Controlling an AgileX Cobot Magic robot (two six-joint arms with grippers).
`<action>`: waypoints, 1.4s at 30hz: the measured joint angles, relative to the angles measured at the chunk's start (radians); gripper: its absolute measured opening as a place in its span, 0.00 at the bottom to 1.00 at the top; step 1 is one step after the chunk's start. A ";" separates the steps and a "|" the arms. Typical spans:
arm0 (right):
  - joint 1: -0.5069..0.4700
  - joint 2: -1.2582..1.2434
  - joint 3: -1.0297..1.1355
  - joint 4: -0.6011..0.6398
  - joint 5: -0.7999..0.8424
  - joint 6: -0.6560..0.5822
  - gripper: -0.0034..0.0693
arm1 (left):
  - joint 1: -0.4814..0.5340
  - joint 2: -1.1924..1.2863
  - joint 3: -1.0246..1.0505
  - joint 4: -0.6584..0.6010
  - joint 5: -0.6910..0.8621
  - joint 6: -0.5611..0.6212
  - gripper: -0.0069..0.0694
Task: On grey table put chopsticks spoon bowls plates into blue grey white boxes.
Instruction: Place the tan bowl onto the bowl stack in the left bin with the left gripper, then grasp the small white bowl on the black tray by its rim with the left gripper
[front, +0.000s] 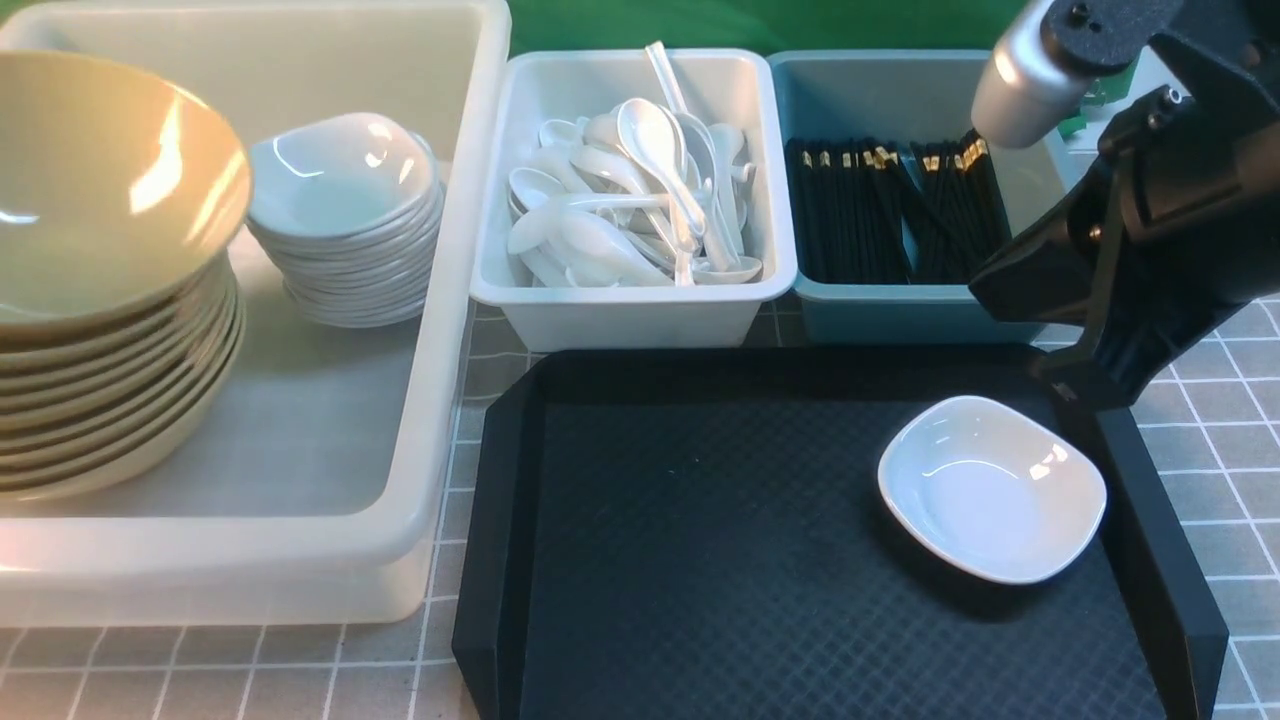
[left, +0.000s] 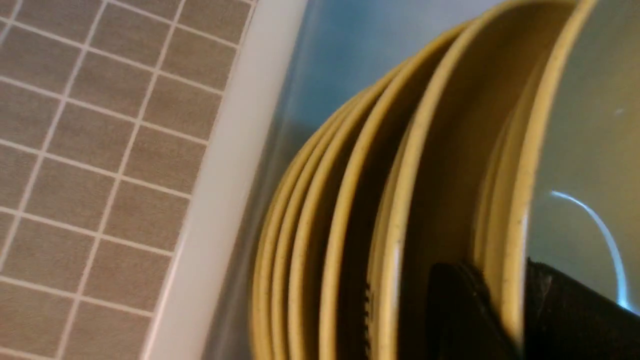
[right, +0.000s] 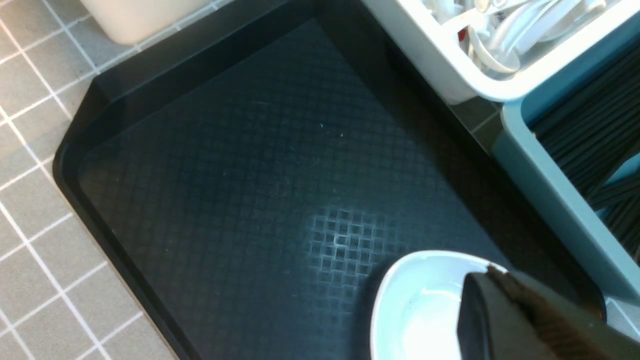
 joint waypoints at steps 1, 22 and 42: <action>0.000 0.000 0.000 0.000 0.000 -0.002 0.09 | -0.016 0.002 0.000 0.041 -0.001 -0.009 0.30; 0.000 0.000 0.000 0.007 -0.011 -0.016 0.10 | -0.060 -0.205 -0.148 0.211 0.089 -0.247 0.82; 0.000 -0.404 0.185 -0.207 0.256 0.290 0.11 | -1.301 0.203 -0.199 0.246 -0.013 -0.317 0.76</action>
